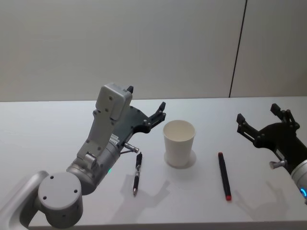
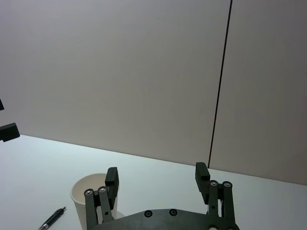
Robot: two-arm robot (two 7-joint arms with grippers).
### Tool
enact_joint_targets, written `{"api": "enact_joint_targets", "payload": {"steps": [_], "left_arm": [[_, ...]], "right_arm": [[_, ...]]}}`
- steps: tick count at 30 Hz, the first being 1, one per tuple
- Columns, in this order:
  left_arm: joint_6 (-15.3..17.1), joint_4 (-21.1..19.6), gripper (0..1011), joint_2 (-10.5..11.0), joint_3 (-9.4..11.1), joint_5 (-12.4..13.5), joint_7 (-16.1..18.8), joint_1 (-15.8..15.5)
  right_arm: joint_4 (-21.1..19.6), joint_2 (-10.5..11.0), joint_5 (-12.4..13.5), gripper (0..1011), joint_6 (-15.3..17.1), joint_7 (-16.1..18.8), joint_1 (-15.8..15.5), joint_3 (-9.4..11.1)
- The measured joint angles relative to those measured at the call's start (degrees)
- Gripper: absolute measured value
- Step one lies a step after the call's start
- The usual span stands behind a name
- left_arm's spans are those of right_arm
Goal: Place the pen into the pen holder.
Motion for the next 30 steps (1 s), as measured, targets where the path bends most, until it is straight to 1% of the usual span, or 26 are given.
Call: {"api": "enact_joint_targets", "payload": {"steps": [30], "left_arm": [[0.0,0.0,1004,0.0,0.0,0.0,0.0,0.0]], "right_arm": [[0.0,0.0,0.0,1001,0.0,0.0,0.0,0.0]]}}
